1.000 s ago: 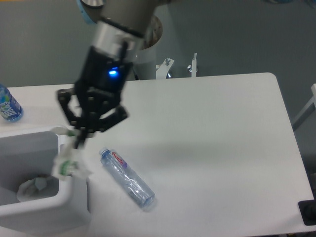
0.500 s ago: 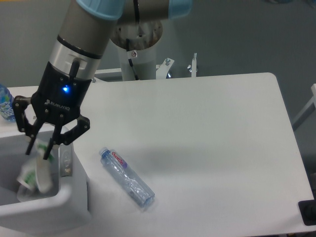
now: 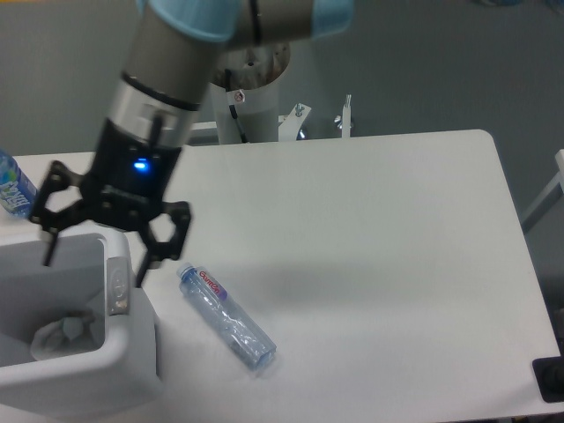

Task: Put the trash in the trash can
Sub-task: 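Move the open gripper over the clear water bottle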

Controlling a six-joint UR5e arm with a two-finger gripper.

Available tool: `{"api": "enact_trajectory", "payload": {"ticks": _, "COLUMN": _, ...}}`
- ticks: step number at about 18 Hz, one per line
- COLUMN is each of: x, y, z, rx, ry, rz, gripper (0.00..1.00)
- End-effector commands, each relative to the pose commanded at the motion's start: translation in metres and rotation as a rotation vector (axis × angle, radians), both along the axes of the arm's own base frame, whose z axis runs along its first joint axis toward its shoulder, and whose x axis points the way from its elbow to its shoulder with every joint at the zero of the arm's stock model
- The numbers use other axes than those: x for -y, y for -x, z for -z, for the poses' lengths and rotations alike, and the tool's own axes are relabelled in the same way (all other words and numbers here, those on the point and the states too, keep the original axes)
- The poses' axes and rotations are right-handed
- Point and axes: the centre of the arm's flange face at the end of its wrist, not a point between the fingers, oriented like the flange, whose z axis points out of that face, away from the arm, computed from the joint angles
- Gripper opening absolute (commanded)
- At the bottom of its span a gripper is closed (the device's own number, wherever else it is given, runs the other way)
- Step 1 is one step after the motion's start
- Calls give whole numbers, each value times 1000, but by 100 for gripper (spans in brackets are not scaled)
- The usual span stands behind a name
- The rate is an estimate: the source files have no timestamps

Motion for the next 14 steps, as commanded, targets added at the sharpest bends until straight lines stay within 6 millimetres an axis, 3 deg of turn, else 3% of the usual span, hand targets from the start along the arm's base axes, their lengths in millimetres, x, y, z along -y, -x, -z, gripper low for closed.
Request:
{"api": "enact_trajectory", "payload": {"ticks": 5, "x": 13, "y": 43, "z": 21, "rx": -28, "ry": 71, "rz": -103, "gripper": 100}}
{"api": "enact_trajectory", "payload": {"ticks": 8, "x": 19, "y": 78, "z": 55, "rx": -59, "ry": 164, "rz": -182, "gripper": 100}}
{"api": "enact_trajectory", "payload": {"ticks": 11, "x": 17, "y": 94, "z": 84, "rx": -77, "ry": 240, "rz": -220, "gripper": 100}}
{"api": "enact_trajectory", "payload": {"ticks": 14, "x": 14, "y": 111, "z": 127, "rx": -100, "ry": 345, "rz": -260, "gripper": 100}}
